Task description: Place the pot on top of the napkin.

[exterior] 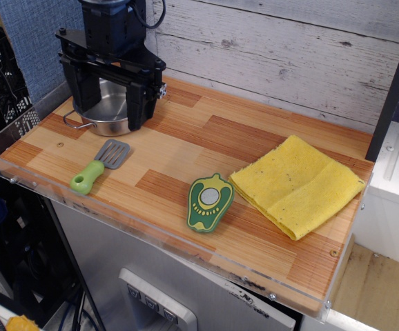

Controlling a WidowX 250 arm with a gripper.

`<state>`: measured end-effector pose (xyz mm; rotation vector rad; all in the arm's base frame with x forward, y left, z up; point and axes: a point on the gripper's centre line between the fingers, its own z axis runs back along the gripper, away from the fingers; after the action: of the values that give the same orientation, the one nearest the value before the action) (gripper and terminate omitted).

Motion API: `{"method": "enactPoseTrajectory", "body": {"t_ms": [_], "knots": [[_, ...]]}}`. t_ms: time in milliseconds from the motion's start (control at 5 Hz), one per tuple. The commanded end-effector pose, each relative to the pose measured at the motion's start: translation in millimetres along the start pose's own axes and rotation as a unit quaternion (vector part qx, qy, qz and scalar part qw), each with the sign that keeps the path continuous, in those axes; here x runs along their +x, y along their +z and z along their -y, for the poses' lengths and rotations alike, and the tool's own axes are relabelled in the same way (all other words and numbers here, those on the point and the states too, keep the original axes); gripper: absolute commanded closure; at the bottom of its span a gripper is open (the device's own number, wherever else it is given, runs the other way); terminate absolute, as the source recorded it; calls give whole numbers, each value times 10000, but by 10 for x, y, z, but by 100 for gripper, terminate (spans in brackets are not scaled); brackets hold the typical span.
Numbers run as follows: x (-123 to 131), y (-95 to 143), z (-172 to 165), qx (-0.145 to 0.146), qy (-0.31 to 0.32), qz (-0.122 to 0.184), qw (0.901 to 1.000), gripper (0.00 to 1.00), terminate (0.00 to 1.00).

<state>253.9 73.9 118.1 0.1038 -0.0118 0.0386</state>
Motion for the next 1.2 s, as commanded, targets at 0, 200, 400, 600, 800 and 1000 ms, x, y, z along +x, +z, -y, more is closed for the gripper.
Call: {"method": "enactPoseTrajectory", "body": {"t_ms": [0, 200, 400, 600, 800, 1000], "knots": [[0, 0, 0, 0, 0, 0, 10000, 0, 0], [144, -72, -61, -20, 25, 86, 10000, 0, 0], [315, -156, -153, -182, 113, 116, 9997, 0, 0], [532, -222, -282, -196, 205, 155, 9995, 0, 0], [676, -342, -392, -93, 293, 80, 9995, 0, 0], [806, -486, -512, -21, 397, -27, 9992, 0, 0]]}}
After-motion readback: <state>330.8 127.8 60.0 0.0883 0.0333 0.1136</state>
